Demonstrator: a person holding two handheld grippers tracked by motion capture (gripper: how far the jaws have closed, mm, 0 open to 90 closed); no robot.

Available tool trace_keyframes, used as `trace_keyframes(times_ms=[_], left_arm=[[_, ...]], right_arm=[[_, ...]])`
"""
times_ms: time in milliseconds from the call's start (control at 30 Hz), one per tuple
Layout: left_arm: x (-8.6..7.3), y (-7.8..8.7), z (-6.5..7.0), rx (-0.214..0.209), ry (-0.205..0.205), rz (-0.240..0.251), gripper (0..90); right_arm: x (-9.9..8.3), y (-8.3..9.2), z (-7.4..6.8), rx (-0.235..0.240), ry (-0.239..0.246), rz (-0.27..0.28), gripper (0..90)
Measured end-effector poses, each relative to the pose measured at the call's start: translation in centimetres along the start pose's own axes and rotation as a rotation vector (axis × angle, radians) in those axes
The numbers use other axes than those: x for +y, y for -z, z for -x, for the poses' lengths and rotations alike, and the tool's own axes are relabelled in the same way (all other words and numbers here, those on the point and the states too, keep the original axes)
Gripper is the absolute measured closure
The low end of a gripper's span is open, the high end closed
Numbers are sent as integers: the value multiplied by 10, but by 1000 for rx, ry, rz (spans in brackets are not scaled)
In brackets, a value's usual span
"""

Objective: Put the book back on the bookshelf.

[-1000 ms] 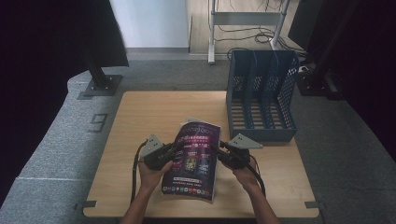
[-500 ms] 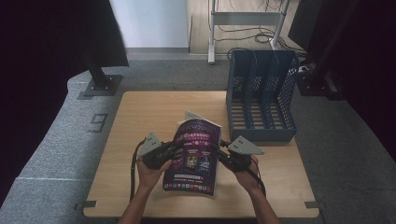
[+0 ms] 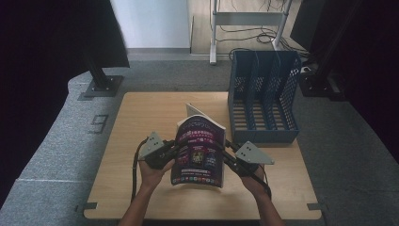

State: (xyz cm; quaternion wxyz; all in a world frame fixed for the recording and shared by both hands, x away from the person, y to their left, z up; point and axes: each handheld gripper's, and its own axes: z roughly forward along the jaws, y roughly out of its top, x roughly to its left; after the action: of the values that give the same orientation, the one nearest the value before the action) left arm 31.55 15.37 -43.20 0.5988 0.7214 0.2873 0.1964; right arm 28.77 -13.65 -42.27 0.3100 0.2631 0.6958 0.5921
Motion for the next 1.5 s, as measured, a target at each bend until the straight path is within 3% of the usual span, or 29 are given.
trace_keyframes(times_ms=[233, 400, 733, 933, 1000, 1200, 1500], left_arm=[[-10, 1, -3, 3, 11, -29, 841], [-9, 0, -4, 9, 11, -23, 844], [1, -5, -5, 42, -46, -17, 846], [-7, -2, -7, 33, -19, -12, 836], [-8, 0, -9, 23, -4, -5, 827], [-10, 0, -12, 34, 12, -6, 737], [-13, -14, -23, 65, 68, -53, 473]], right_arm=[[-5, -5, 0, 22, -11, -33, 777], [-5, -3, -2, 27, -3, -31, 778], [-6, -2, 0, 21, 2, -2, 775], [-9, -3, -2, 34, 28, -9, 784], [-9, -3, 0, 42, 10, -4, 790], [-9, -1, 0, 62, 3, -9, 796], [-9, 1, -1, 83, 15, -17, 799]])
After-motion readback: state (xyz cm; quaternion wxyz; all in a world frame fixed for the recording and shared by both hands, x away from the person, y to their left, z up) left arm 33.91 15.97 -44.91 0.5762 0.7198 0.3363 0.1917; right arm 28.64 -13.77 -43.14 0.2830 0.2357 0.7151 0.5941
